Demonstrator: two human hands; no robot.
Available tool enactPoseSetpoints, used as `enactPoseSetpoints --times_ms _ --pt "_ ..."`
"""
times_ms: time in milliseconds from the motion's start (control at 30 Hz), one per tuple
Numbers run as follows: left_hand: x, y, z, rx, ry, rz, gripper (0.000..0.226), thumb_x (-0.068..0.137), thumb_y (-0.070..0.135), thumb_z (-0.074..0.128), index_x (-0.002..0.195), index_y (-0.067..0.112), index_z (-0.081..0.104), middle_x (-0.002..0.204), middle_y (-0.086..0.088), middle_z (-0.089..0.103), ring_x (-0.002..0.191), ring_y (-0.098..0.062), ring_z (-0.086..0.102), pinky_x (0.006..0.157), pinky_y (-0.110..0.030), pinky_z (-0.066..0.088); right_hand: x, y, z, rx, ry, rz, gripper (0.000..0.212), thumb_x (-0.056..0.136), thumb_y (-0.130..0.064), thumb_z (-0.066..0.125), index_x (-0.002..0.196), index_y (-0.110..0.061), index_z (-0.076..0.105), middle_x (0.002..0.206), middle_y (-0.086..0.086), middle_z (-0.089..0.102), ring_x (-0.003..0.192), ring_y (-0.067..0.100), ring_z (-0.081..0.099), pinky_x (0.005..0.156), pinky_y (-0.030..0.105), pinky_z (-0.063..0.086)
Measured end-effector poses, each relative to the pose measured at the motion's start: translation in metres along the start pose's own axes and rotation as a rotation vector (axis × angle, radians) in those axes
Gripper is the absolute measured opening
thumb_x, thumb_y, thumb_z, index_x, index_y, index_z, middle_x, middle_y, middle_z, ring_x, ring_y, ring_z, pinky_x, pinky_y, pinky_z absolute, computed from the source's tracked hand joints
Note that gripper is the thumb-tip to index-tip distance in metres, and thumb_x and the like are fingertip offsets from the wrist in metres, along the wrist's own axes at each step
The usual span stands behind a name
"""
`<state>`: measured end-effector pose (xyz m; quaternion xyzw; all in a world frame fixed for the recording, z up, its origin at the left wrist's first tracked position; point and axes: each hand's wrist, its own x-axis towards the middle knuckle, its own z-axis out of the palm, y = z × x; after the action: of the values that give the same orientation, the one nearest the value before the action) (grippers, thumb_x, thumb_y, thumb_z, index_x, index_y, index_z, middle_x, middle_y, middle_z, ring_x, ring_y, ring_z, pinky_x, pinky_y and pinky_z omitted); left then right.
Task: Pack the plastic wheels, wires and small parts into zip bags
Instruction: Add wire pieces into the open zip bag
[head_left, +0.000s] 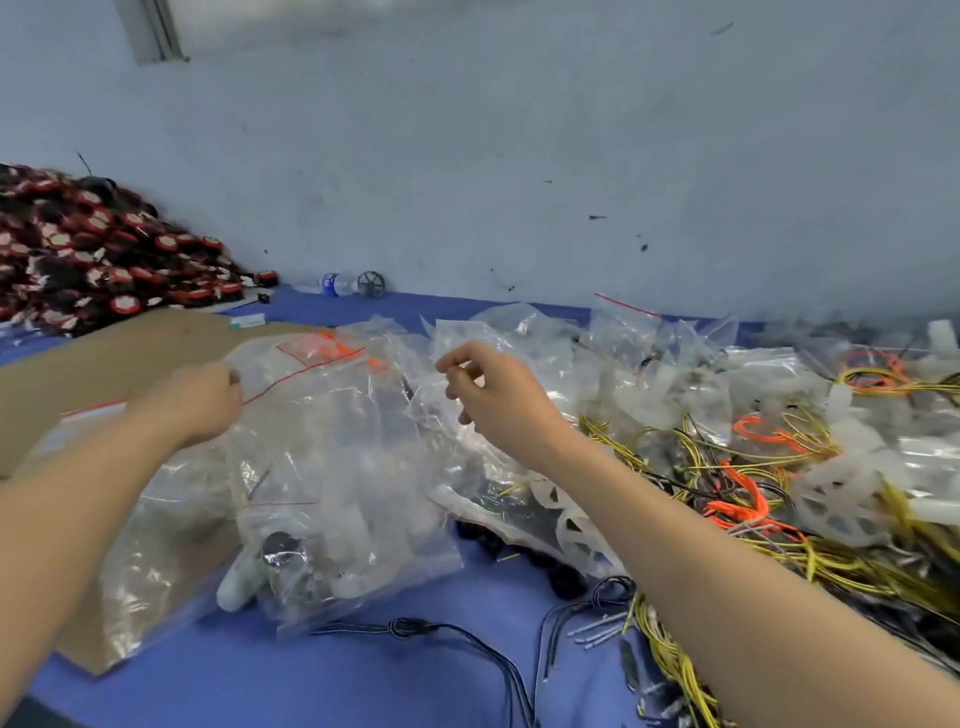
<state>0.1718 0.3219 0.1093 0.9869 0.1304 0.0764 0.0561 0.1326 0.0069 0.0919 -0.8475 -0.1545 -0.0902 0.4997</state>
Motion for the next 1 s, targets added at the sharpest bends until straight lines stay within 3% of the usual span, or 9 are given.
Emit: enactPoseSetpoints --times_ms 233,300,400,567,733,800,867,933,1000 --pt "-0.057 0.114 -0.04 -0.238 0.504 0.338 0.032 0.093 0.01 0.043 0.121 0.009 0.059 0.12 -0.022 0.057 0.109 -0.041 0.053 0.093 -0.049 0.044 -0.049 -0.012 -0.063 -0.148 0.108 0.016 0.021 0.099 -0.026 0.04 0.11 -0.032 0.058 0.09 -0.011 0.062 0.072 0.02 0.067 0.055 0.03 0.048" --pt "-0.087 0.149 -0.041 -0.284 0.39 0.482 0.029 0.095 0.016 0.041 0.118 0.017 0.059 0.118 -0.011 0.062 0.103 -0.034 0.06 0.09 -0.047 0.048 -0.066 -0.012 -0.084 -0.162 0.151 0.039 0.021 0.099 -0.025 0.04 0.111 -0.03 0.057 0.091 -0.007 0.063 0.073 0.024 0.067 0.054 0.033 0.048" --pt "-0.125 0.188 -0.025 -0.03 0.064 0.625 0.024 0.098 0.029 0.04 0.114 0.026 0.058 0.112 -0.001 0.066 0.096 -0.024 0.062 0.078 -0.036 0.05 -0.092 -0.009 -0.113 -0.154 0.229 0.078 0.021 0.099 -0.024 0.041 0.111 -0.03 0.057 0.089 -0.004 0.065 0.069 0.024 0.067 0.06 0.039 0.054" --pt "-0.152 0.2 0.029 0.298 -0.31 0.577 0.014 0.092 0.029 0.049 0.098 0.018 0.055 0.108 -0.007 0.061 0.093 -0.023 0.057 0.083 -0.035 0.049 -0.128 0.003 -0.144 -0.129 0.318 0.145 0.023 0.099 -0.022 0.042 0.114 -0.029 0.058 0.096 -0.007 0.064 0.073 0.019 0.068 0.066 0.038 0.057" --pt "-0.164 0.183 0.07 0.743 -0.056 0.747 0.064 0.084 0.036 0.062 0.14 0.02 0.036 0.139 -0.007 0.039 0.128 -0.027 0.04 0.094 -0.037 0.038 -0.154 0.013 -0.157 -0.111 0.355 0.182 0.023 0.098 -0.021 0.043 0.114 -0.029 0.058 0.092 -0.008 0.063 0.074 0.016 0.065 0.066 0.038 0.055" --pt "-0.167 0.183 0.073 0.669 0.122 0.857 0.056 0.071 0.021 0.078 0.123 0.015 0.057 0.121 -0.011 0.056 0.109 -0.03 0.057 0.082 -0.037 0.048 -0.162 0.015 -0.161 -0.095 0.371 0.182 0.023 0.098 -0.02 0.043 0.113 -0.029 0.058 0.088 -0.008 0.064 0.073 0.019 0.066 0.067 0.041 0.055" --pt "-0.165 0.182 0.074 0.539 0.334 0.945 0.047 0.045 0.009 0.092 0.088 0.01 0.072 0.082 -0.011 0.067 0.072 -0.03 0.066 0.058 -0.036 0.053 -0.169 0.018 -0.165 -0.084 0.394 0.173 0.024 0.098 -0.02 0.043 0.114 -0.028 0.058 0.091 -0.008 0.065 0.075 0.019 0.066 0.07 0.04 0.055" --pt "-0.165 0.187 0.07 0.423 0.374 0.94 0.032 0.054 0.009 0.091 0.079 0.01 0.071 0.072 -0.009 0.066 0.065 -0.03 0.064 0.055 -0.037 0.051 -0.176 0.022 -0.168 -0.058 0.411 0.182 0.023 0.099 -0.02 0.043 0.115 -0.028 0.058 0.097 -0.009 0.064 0.079 0.015 0.066 0.074 0.036 0.055" --pt "-0.165 0.2 0.06 0.402 0.311 0.929 0.013 0.079 0.015 0.076 0.088 0.016 0.066 0.084 -0.004 0.068 0.077 -0.029 0.064 0.067 -0.036 0.047 -0.182 0.025 -0.17 -0.022 0.426 0.2 0.023 0.1 -0.02 0.044 0.116 -0.027 0.059 0.099 -0.008 0.063 0.082 0.014 0.066 0.076 0.036 0.056"
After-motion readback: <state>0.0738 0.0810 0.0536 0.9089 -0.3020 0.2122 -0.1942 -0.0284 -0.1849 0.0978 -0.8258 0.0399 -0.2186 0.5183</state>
